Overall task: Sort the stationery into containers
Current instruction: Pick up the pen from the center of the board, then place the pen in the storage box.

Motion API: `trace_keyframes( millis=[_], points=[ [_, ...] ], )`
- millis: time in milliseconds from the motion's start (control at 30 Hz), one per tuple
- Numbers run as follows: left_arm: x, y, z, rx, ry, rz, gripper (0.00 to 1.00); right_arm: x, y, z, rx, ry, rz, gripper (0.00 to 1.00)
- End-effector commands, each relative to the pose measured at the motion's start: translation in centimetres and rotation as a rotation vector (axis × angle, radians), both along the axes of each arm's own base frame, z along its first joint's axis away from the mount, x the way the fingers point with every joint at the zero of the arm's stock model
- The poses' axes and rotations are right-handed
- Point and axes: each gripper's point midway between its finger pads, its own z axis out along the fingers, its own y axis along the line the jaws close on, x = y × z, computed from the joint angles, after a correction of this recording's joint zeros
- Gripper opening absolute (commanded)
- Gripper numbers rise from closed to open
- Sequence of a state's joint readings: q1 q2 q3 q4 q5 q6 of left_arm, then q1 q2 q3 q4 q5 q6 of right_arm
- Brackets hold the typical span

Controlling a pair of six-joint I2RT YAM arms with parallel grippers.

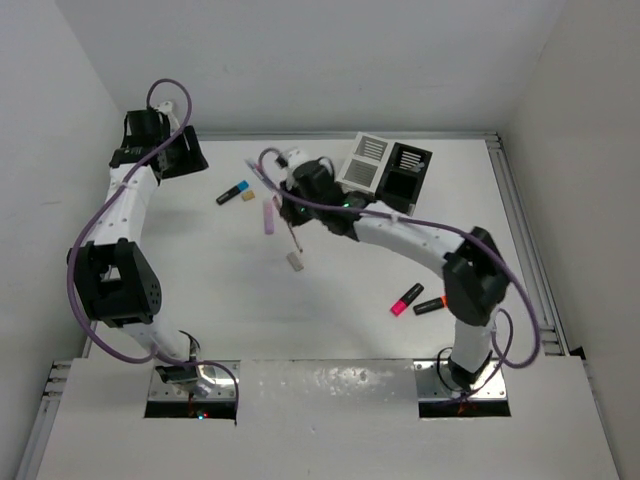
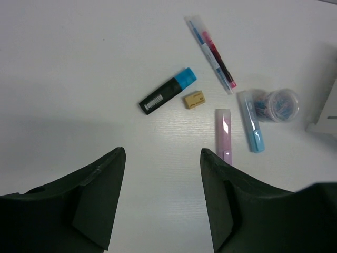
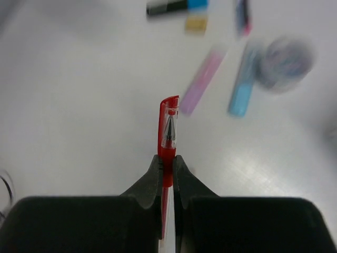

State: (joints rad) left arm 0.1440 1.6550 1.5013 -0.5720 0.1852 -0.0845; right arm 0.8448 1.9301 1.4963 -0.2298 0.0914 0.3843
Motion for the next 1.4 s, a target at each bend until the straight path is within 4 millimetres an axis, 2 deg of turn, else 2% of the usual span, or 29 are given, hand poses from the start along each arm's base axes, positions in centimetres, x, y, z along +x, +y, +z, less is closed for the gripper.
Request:
trace_keyframes(
  millis=[0, 33, 67, 133, 167, 200, 233, 267, 300, 333, 367, 433, 500, 567, 667, 733, 867, 1000, 1367],
  points=[
    [0.1, -1.6, 3.8, 0.008, -0.079, -0.093, 0.57, 5.7, -2.3, 11.6, 0.312, -0.247, -0.115, 0.00],
    [0.1, -2.1, 4.4, 0.010, -0.090, -0.121, 0.57, 6.8, -4.0, 12.9, 0.341, -0.289, -0.154, 0.00],
    [-0.1, -2.7, 4.7, 0.028, -0.098, -0.179, 0.57, 9.0, -7.7, 15.8, 0.387, -0.371, -0.240, 0.00],
    [-0.4, -4.0, 5.6, 0.026, -0.123, -0.251, 0.57, 11.5, -13.1, 18.9, 0.433, -0.563, -0.386, 0.00],
    [-0.8, -4.3, 5.9, 0.042, -0.129, -0.283, 0.57, 13.4, -17.4, 18.6, 0.413, -0.622, -0.489, 0.00],
    [-1.1, -4.7, 6.1, 0.046, -0.135, -0.307, 0.57, 14.4, -20.0, 21.0, 0.447, -0.730, -0.565, 0.00],
    [-1.7, -5.3, 6.1, 0.048, -0.145, -0.348, 0.57, 15.9, -23.6, 21.1, 0.408, -0.780, -0.638, 0.00],
    [-2.0, -5.7, 6.1, 0.053, -0.154, -0.371, 0.57, 16.6, -25.2, 22.2, 0.416, -0.833, -0.673, 0.00],
    [-2.4, -6.4, 5.9, 0.053, -0.162, -0.398, 0.57, 17.3, -26.6, 22.2, 0.401, -0.855, -0.706, 0.00],
    [-3.1, -6.9, 4.4, 0.059, -0.145, -0.426, 0.57, 18.6, -28.9, 21.1, 0.359, -0.864, -0.747, 0.00],
    [-3.5, -7.6, 5.4, 0.076, -0.202, -0.449, 0.58, 19.0, -29.8, 21.5, 0.362, -0.889, -0.764, 0.00],
    [-4.5, -8.7, 5.3, 0.092, -0.253, -0.493, 0.59, 19.9, -31.8, 20.8, 0.340, -0.908, -0.798, 0.00],
    [-5.2, -9.4, 5.3, 0.089, -0.287, -0.508, 0.60, 20.8, -33.1, 19.2, 0.315, -0.923, -0.827, 0.00],
    [-6.1, -11.1, 5.3, 0.085, -0.331, -0.545, 0.62, 21.9, -33.7, 17.3, 0.285, -0.914, -0.846, 0.00],
    [-6.4, -11.6, 5.5, 0.090, -0.366, -0.539, 0.62, 22.9, -34.1, 14.7, 0.235, -0.889, -0.853, 0.00],
    [-6.1, -11.6, 5.6, 0.083, -0.373, -0.514, 0.62, 23.0, -34.6, 13.8, 0.195, -0.905, -0.862, 0.00],
    [-5.5, -11.0, 5.2, 0.078, -0.362, -0.458, 0.62, 23.3, -34.9, 10.5, 0.117, -0.864, -0.868, 0.00],
    [-5.6, -11.1, 4.8, 0.060, -0.362, -0.442, 0.62, 22.1, -34.5, 7.7, 0.072, -0.826, -0.855, 0.00],
    [-5.7, -11.3, 3.7, 0.051, -0.381, -0.454, 0.63, 20.5, -33.2, 5.1, 0.038, -0.755, -0.846, 0.00]
  ],
)
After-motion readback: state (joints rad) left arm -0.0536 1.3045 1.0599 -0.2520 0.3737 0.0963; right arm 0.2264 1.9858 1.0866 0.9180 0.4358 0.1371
